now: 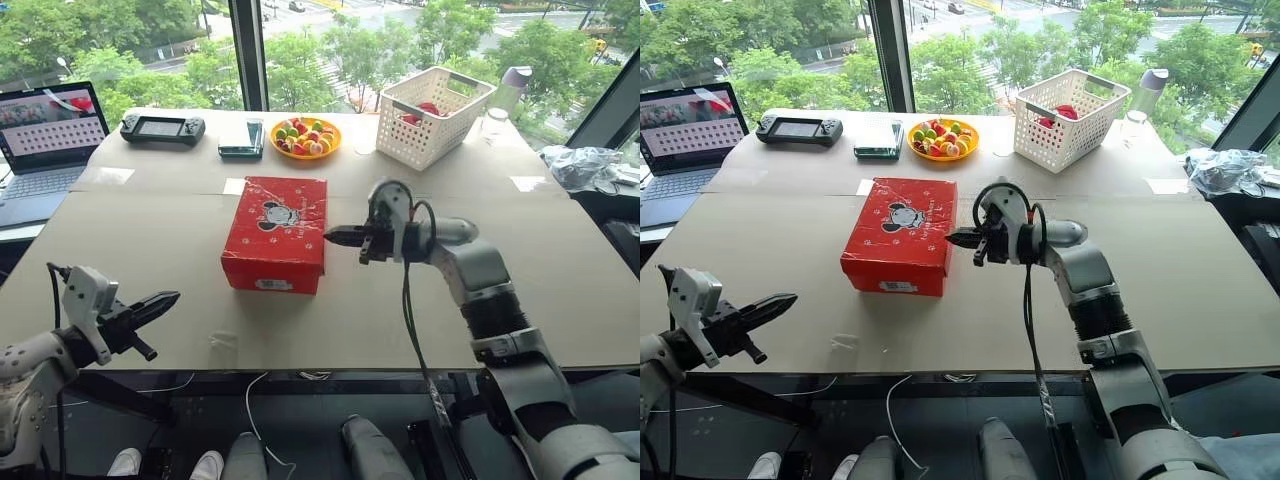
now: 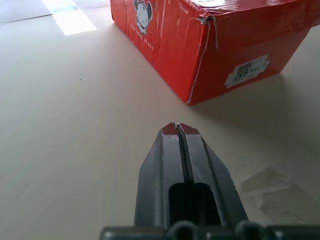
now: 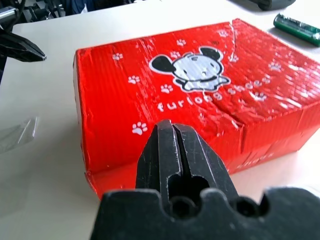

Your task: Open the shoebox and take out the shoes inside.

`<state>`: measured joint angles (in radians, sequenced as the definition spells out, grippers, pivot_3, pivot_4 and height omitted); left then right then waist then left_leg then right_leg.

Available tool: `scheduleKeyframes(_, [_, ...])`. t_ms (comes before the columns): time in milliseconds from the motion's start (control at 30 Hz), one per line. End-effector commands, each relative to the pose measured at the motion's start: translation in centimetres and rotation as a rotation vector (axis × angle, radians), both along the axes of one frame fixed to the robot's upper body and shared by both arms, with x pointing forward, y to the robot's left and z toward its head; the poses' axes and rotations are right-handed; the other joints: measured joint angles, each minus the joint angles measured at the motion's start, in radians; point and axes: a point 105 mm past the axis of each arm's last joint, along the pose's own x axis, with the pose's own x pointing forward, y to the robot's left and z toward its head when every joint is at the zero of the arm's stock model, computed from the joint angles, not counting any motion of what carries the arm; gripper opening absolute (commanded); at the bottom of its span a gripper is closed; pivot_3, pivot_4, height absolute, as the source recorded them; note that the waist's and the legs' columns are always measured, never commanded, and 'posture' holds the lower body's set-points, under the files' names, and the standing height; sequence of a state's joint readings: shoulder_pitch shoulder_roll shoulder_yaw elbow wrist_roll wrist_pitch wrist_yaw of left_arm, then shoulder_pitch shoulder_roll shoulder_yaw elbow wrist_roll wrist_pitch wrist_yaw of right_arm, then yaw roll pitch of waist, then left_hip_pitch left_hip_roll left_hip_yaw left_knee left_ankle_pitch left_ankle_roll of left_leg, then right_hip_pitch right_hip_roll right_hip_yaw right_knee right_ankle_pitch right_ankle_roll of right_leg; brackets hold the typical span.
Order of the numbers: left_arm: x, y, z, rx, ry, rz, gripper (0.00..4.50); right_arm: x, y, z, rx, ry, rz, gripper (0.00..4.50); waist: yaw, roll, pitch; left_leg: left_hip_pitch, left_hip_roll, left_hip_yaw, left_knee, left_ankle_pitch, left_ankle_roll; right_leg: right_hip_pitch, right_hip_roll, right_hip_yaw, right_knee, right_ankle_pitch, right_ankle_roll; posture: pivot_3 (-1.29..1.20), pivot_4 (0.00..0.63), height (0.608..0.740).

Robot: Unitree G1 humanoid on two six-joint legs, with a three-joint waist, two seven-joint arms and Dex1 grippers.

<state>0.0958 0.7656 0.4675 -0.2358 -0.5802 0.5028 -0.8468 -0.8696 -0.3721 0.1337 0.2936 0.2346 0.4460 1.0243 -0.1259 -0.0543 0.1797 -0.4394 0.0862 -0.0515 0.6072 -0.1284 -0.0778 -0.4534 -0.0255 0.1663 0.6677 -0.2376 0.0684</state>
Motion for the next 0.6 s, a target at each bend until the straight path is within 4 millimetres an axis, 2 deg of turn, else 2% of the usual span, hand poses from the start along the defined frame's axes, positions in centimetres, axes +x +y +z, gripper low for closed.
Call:
scheduleKeyframes(33, [0.3, -0.3, 0.9, 0.011, -0.044, -0.009, 0.03, 1.1, -1.6, -1.1, -0.090, -0.045, -0.066, 0.00, 0.003, 0.000, 0.000, 0.000, 0.000, 0.000, 0.000, 0.000, 0.000, 0.000, 0.000, 0.000, -0.001, 0.000, 0.000, 0.00, 0.150, 0.702])
scheduleKeyframes(200, [0.4, -0.5, 1.0, 0.009, -0.047, -0.014, 0.03, 3.3, -4.4, -5.5, -0.184, 0.020, -0.189, 0.00, 0.003, 0.000, 0.000, -0.001, 0.000, 0.000, 0.001, 0.000, 0.000, 0.001, -0.001, 0.000, -0.003, 0.000, 0.000, 0.00, 0.150, 0.702])
scheduleKeyframes(300, [0.5, -0.7, 0.9, 0.003, -0.043, -0.019, 0.03, 3.5, -3.4, -7.3, -0.192, 0.063, -0.169, 0.00, -0.001, 0.000, 0.000, -0.001, 0.000, 0.000, 0.000, 0.000, 0.000, 0.001, -0.001, 0.000, -0.003, 0.001, 0.000, 0.00, 0.150, 0.702])
scheduleKeyframes(367, [0.6, -0.8, 0.7, 0.004, -0.039, -0.020, 0.03, 3.3, -1.2, -7.1, -0.177, 0.056, -0.115, 0.00, -0.018, 0.000, 0.000, -0.001, 0.000, 0.000, 0.000, 0.000, 0.000, 0.000, 0.000, 0.000, -0.003, 0.001, 0.002, 0.00, 0.150, 0.702])
scheduleKeyframes(433, [0.8, -0.9, 0.5, 0.006, -0.036, -0.019, 0.03, 3.1, 1.1, -5.7, -0.132, 0.034, -0.057, 0.00, -0.034, 0.000, 0.000, 0.000, 0.000, 0.000, -0.001, 0.000, 0.000, 0.001, 0.000, 0.000, -0.002, 0.005, 0.006, 0.00, 0.150, 0.702])
scheduleKeyframes(600, [0.8, -2.0, -0.2, 0.000, -0.018, -0.050, 0.03, 3.6, 3.2, -4.0, -0.105, 0.002, -0.044, 0.00, -0.038, 0.001, 0.001, -0.001, 0.000, -0.001, 0.000, 0.000, 0.000, 0.001, 0.000, 0.000, -0.003, 0.006, 0.008, 0.00, 0.150, 0.702])
